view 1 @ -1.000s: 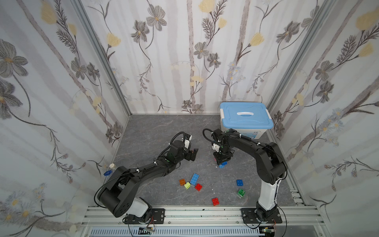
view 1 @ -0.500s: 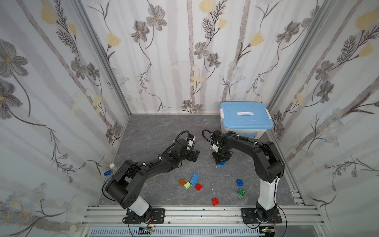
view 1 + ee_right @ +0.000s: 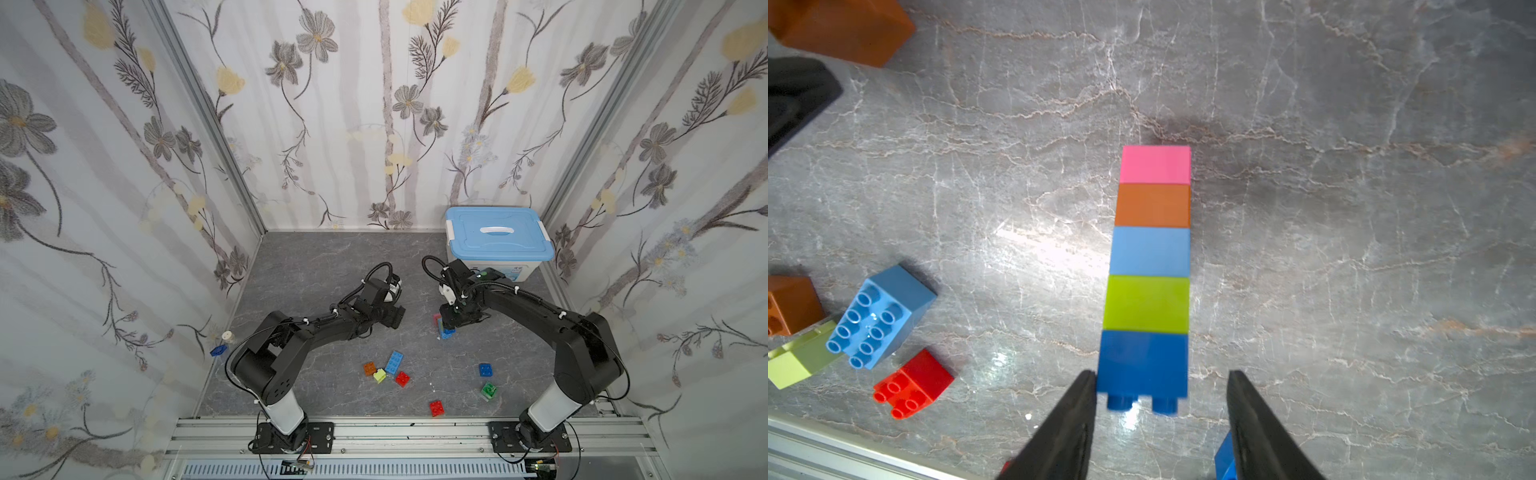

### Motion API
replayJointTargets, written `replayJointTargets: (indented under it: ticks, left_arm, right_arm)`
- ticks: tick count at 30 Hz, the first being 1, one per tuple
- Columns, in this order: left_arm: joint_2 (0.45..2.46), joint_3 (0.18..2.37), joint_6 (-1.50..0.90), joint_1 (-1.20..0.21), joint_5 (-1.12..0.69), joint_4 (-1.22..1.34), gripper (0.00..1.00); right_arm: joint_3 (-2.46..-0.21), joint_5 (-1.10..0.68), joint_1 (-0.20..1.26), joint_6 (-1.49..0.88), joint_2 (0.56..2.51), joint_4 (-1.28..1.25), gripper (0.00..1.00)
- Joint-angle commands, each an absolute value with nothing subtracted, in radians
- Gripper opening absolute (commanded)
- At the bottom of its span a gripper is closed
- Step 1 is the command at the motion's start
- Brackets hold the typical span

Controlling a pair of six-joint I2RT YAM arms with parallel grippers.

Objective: Assemble the letter h with lego
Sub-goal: Place the lego brick at the center of the board.

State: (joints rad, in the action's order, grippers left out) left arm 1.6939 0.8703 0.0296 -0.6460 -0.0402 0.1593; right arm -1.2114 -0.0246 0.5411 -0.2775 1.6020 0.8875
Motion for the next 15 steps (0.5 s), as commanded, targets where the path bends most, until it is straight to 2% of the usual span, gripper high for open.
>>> replayJointTargets:
  ticks: [1, 7, 12, 15]
  left_arm:
    - [1.706, 0.884, 0.055, -0.646, -0.020, 0.132, 0.88]
    - [1.782, 0.975, 0.052, -0.645, -0.009, 0.046, 0.73]
    - [1.831, 1.029, 0.047, -0.645, -0.039, 0.000, 0.55]
    - [1.826, 1.022, 0.037, -0.645, -0.065, -0.006, 0.55]
  right_arm:
    - [-1.139, 0.040, 0.546, -0.328, 1.502, 0.823, 0.53]
    - [-1.022, 0.061, 0.556, -0.354, 1.372, 0.766, 0.53]
    - [-1.000, 0.062, 0.560, -0.369, 1.334, 0.774, 0.53]
    - [-0.987, 0.072, 0.562, -0.371, 1.319, 0.769, 0.53]
